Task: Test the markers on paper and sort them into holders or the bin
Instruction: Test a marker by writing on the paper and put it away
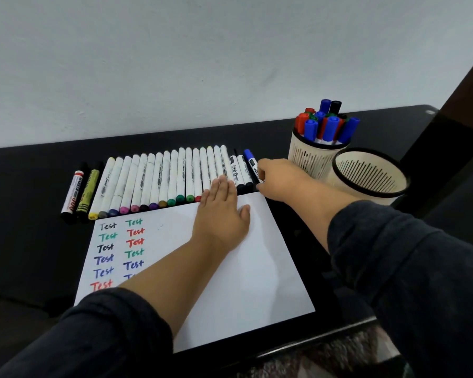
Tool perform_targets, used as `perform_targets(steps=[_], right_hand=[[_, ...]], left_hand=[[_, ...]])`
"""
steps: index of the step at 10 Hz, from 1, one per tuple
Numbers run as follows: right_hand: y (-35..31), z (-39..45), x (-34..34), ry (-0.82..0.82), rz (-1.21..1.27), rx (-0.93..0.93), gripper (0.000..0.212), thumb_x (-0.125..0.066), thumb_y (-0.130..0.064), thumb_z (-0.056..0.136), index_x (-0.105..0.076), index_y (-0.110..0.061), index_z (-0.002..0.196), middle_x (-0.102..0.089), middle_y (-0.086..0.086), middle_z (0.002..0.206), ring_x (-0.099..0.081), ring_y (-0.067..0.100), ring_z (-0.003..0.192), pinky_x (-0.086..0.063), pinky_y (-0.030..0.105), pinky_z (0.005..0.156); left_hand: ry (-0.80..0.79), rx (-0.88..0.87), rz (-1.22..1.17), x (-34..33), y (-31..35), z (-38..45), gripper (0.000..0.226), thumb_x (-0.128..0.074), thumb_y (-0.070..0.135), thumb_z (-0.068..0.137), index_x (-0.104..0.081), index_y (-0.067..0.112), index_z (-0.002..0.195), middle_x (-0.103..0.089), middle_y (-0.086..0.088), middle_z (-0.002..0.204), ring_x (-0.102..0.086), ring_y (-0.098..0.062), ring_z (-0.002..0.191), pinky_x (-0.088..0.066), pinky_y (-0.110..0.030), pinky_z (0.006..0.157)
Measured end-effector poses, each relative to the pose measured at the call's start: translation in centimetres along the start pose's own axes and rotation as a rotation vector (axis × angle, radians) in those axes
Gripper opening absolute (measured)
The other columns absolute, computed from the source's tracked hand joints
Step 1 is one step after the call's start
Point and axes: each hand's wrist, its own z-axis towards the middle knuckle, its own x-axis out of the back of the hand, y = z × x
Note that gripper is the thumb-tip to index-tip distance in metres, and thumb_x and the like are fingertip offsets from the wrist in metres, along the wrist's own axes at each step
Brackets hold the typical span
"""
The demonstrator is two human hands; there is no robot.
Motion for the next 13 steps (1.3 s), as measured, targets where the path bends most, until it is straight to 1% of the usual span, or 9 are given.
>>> perform_targets(steps=[3,5,7,8,9,10,11,12,13], right_hand=[[0.3,-1.4,0.3,0.121,0.163,-0.099,0.022,-0.053,-0.007,0.09,-0.049,-0.007,0.111,-0.057,0.012,0.109,-0.048,0.022,0.084,-0.042,0.031,0.071],[0.0,-4.7,2.2,0.213,0.343,-0.12,0.018,-0.055,-0.012,0.087,-0.049,-0.011,0.104,-0.055,0.005,0.094,-0.051,0.018,0.082,-0.036,0.025,0.054],[-1.2,-9.0,4.1,0.304,0.567,-0.083,0.012,-0.053,-0.02,0.089,-0.055,-0.015,0.1,-0.054,-0.001,0.084,-0.051,0.011,0.072,-0.04,0.023,0.058],[-2.6,-10.6,4.6,0.361,0.742,-0.093,0.008,-0.052,-0.021,0.09,-0.054,-0.015,0.093,-0.051,-0.003,0.077,-0.045,0.005,0.063,-0.034,0.018,0.052],[-4.5,-11.5,4.2,0.412,0.895,-0.099,0.007,-0.052,-0.021,0.09,-0.054,-0.014,0.087,-0.051,-0.003,0.078,-0.045,0.005,0.066,-0.033,0.019,0.052],[-6.4,-12.1,3.3,0.418,1.126,-0.167,0.006,-0.052,-0.018,0.09,-0.053,-0.014,0.085,-0.049,-0.003,0.072,-0.044,0.007,0.062,-0.033,0.019,0.051],[-8.7,-12.7,2.2,0.337,1.367,-0.279,0.011,-0.05,-0.02,0.09,-0.05,-0.014,0.08,-0.045,0.002,0.071,-0.037,0.011,0.059,-0.032,0.022,0.052],[-11.6,-13.7,0.8,0.095,1.419,-0.295,0.023,-0.055,-0.034,0.09,-0.053,-0.015,0.079,-0.043,0.0,0.066,-0.034,0.012,0.055,-0.029,0.024,0.05],[-14.0,-14.9,-0.5,-0.023,1.363,-0.214,0.031,-0.058,-0.042,0.089,-0.056,-0.014,0.078,-0.042,-0.001,0.06,-0.033,0.012,0.049,-0.028,0.022,0.044]], left_hand=[[-0.023,0.012,0.028,0.3,0.2,-0.3,0.063,-0.024,0.038,0.1,0.001,0.009,0.15,0.009,-0.006,0.158,0.011,-0.018,0.145,0.009,-0.029,0.114],[-0.035,0.02,0.12,1.3,0.8,-0.5,0.067,-0.023,0.042,0.1,0.006,0.007,0.149,0.012,-0.009,0.157,0.013,-0.021,0.144,0.008,-0.032,0.115],[0.045,-0.004,-0.098,3.9,1.3,-2.0,0.077,-0.04,0.047,0.096,0.003,0.012,0.15,0.007,-0.003,0.158,0.008,-0.016,0.145,0.002,-0.029,0.115],[0.107,0.029,-0.258,5.5,1.1,-4.3,0.07,-0.047,0.042,0.095,-0.012,0.017,0.151,-0.015,0.002,0.157,-0.012,-0.014,0.144,-0.015,-0.027,0.113],[0.122,0.095,-0.351,7.4,0.4,-7.1,0.052,-0.048,0.04,0.095,-0.036,0.024,0.144,-0.047,0.003,0.141,-0.044,-0.015,0.125,-0.034,-0.022,0.093],[0.087,0.165,-0.37,9.1,-0.8,-9.8,0.048,-0.049,0.043,0.094,-0.043,0.029,0.14,-0.053,0.004,0.134,-0.048,-0.015,0.117,-0.032,-0.02,0.083],[0.057,0.247,-0.382,10.6,-2.2,-12.3,0.047,-0.051,0.045,0.092,-0.047,0.031,0.136,-0.057,0.004,0.125,-0.052,-0.017,0.107,-0.036,-0.023,0.078],[0.037,0.334,-0.397,11.8,-3.5,-14.6,0.046,-0.054,0.047,0.091,-0.049,0.033,0.134,-0.054,0.008,0.102,-0.051,-0.013,0.087,-0.039,-0.024,0.071],[0.02,0.37,-0.422,12.5,-4.7,-16.5,0.045,-0.057,0.047,0.088,-0.053,0.033,0.131,-0.058,0.009,0.106,-0.051,-0.011,0.085,-0.042,-0.025,0.072]])
